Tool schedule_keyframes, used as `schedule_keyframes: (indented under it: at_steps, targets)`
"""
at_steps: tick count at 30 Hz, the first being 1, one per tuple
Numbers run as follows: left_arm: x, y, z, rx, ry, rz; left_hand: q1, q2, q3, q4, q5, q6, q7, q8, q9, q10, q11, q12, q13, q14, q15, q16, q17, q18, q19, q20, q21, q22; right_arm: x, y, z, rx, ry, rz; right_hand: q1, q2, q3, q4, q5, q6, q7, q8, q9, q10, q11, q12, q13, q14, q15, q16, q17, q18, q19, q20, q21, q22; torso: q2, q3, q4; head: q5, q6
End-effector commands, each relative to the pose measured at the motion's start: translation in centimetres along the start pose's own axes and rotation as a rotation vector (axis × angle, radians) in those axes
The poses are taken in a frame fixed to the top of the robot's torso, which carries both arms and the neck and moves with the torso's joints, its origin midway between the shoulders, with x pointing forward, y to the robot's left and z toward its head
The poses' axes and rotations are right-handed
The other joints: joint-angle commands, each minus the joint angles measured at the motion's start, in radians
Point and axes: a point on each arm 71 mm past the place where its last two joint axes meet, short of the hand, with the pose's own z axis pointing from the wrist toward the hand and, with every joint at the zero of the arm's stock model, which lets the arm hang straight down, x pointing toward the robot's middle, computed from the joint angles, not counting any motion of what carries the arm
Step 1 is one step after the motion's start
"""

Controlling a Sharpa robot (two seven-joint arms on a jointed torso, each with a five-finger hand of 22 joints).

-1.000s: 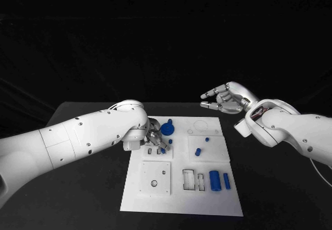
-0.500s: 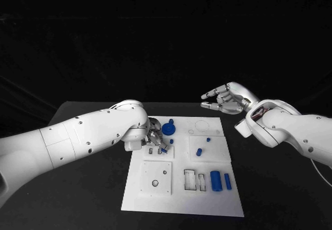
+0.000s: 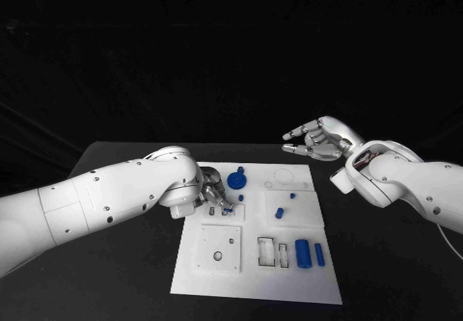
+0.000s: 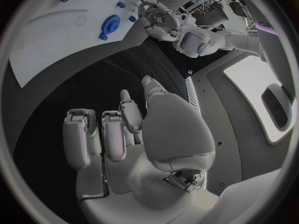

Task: Assemble the parts on the task board

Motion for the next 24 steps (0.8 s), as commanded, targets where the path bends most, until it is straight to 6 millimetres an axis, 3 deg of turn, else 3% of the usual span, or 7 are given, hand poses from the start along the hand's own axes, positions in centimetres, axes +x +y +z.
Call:
schedule_keyframes:
  at_steps: [1,10,24]
  targets:
    - [0.3,0.0,-0.2,0.027,-0.058,-0.032,-0.014,-0.017,0.163,-0.132,-0.005,0.016,-0.011,0.005,0.004,0.010,0.000,0.001,0.003,0.105,-0.002,0.003,0.263,-0.016,0.042,-0.005,0.000,0.079,0.1,0.0,-0.1,-0.009,0.018,-0.007,0.001,0.006,-0.007,-0.001,0.005,-0.004,0.000,0.001,0.001,-0.008,-0.001,0.000,0.001,0.073,0.008,-0.004,0.118,-0.002,0.003,0.004,-0.003,0.062,-0.001,-0.0008,0.0028,0.000,-0.004]
    - [0.7,1.2,-0.3,0.000,-0.097,-0.002,-0.060,-0.038,0.237,-0.155,-0.010,0.018,-0.012,0.012,0.018,0.017,-0.001,0.009,0.012,0.105,-0.003,0.003,0.263,-0.017,0.044,-0.007,0.002,0.085,0.0,-0.2,-0.1,-0.006,0.019,-0.008,0.001,0.006,-0.007,-0.001,0.005,-0.004,0.000,0.001,0.001,-0.008,-0.001,0.000,0.001,0.073,0.008,-0.004,0.118,-0.002,0.003,0.004,-0.003,0.062,-0.006,0.0021,0.0102,0.000,-0.012]
    - [0.8,1.5,0.3,-0.030,-0.075,0.054,-0.072,-0.044,0.258,-0.170,-0.011,0.017,-0.012,0.014,0.022,0.018,-0.001,0.010,0.013,0.105,-0.004,0.003,0.263,-0.017,0.045,-0.007,0.002,0.086,0.1,-0.2,-0.1,-0.006,0.021,-0.008,0.001,0.007,-0.008,-0.001,0.008,-0.004,0.000,0.001,0.001,-0.009,-0.001,-0.003,-0.001,0.073,0.008,-0.005,0.117,-0.002,0.003,0.004,-0.003,0.062,-0.005,0.0032,0.0081,0.003,-0.010]
